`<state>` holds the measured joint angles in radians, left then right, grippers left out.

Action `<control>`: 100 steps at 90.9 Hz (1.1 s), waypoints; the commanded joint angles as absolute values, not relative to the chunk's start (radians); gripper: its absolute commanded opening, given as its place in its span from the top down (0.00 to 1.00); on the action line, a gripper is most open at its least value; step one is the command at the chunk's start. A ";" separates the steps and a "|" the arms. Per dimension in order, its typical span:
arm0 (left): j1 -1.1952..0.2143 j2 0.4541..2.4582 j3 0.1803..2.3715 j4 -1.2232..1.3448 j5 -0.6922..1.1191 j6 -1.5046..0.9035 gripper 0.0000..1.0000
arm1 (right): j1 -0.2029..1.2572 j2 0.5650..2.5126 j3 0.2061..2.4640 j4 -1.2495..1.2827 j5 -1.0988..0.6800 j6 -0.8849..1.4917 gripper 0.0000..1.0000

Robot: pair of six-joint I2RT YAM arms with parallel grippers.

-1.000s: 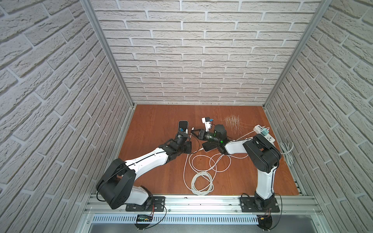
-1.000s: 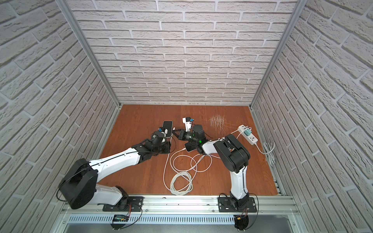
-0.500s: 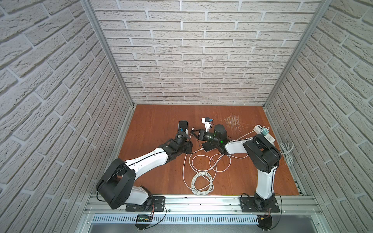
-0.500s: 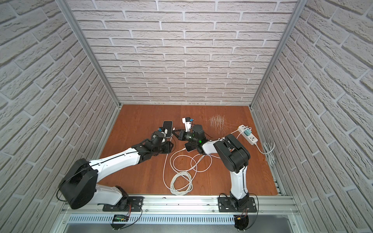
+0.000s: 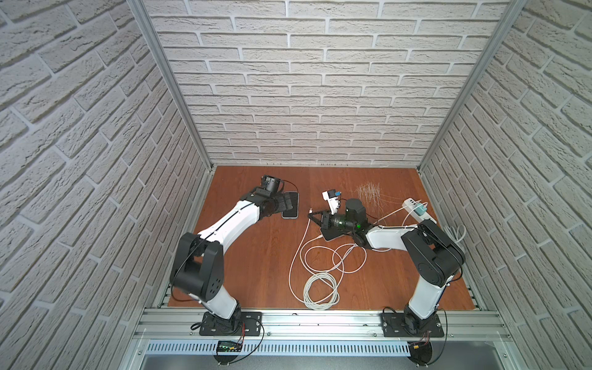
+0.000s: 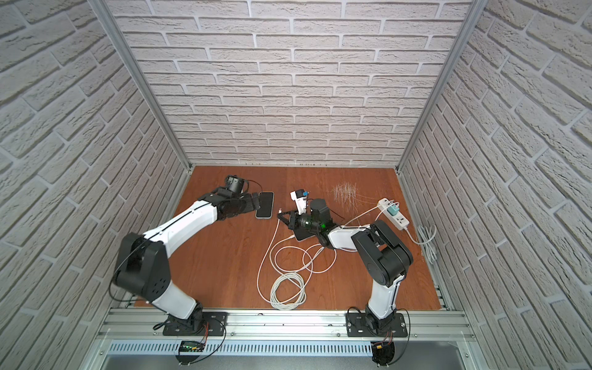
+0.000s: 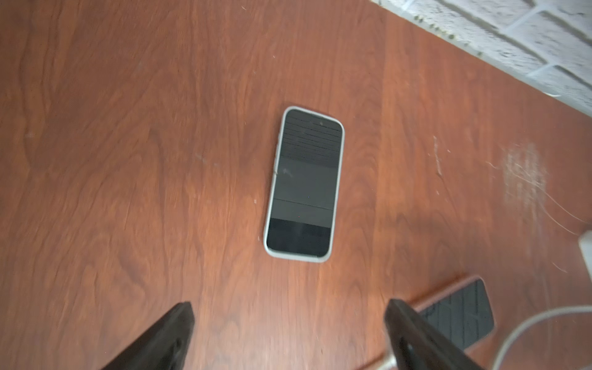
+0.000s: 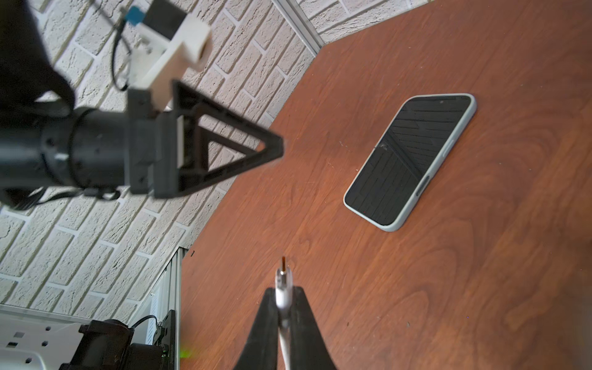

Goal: Plug the charging cable into the phone
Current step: Pick up the charging cable from the center of the board, then pick up the phone at the center of the board.

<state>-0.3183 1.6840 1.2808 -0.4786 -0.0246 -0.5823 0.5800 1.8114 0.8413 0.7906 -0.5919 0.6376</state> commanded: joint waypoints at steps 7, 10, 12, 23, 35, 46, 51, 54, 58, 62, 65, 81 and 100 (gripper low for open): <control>-0.312 1.944 1.546 -0.743 0.014 -0.496 0.02 | 0.574 1.799 0.831 0.804 -0.609 0.623 0.96; -0.314 1.992 1.594 -0.778 0.002 -0.493 0.02 | 0.572 1.800 0.832 0.803 -0.607 0.623 0.96; -0.314 2.015 1.630 -0.792 0.002 -0.491 0.02 | 0.572 1.801 0.832 0.803 -0.605 0.624 0.97; -0.318 2.136 1.758 -0.851 0.011 -0.472 0.02 | 0.571 1.807 0.833 0.805 -0.606 0.627 0.96; -0.321 2.202 1.816 -0.851 0.024 -0.467 0.02 | 0.571 1.812 0.837 0.805 -0.610 0.631 0.96; -0.331 2.254 1.870 -0.865 0.022 -0.459 0.02 | 0.571 1.816 0.839 0.804 -0.611 0.631 0.96; -0.342 2.274 1.890 -0.875 0.007 -0.451 0.02 | 0.571 1.821 0.843 0.803 -0.611 0.633 0.96; -0.349 2.285 1.901 -0.879 -0.004 -0.446 0.02 | 0.570 1.824 0.843 0.804 -0.610 0.635 0.96; -0.357 2.300 1.917 -0.883 -0.012 -0.445 0.02 | 0.571 1.825 0.843 0.803 -0.612 0.634 0.97; -0.362 2.314 1.936 -0.889 -0.012 -0.447 0.02 | 0.571 1.824 0.844 0.803 -0.612 0.635 0.96; -0.367 2.325 1.951 -0.897 -0.015 -0.447 0.02 | 0.570 1.824 0.843 0.802 -0.612 0.633 0.96; -0.384 2.390 2.035 -0.961 -0.087 -0.452 0.02 | 0.570 1.825 0.843 0.802 -0.614 0.634 0.96; -0.385 2.440 2.089 -1.030 -0.154 -0.466 0.02 | 0.571 1.826 0.842 0.805 -0.615 0.637 0.97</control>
<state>-0.3878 2.4004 2.0689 -0.9619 -0.0887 -0.4625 0.5739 1.8259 0.8417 0.7769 -0.5987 0.6388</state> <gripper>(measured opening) 0.982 0.122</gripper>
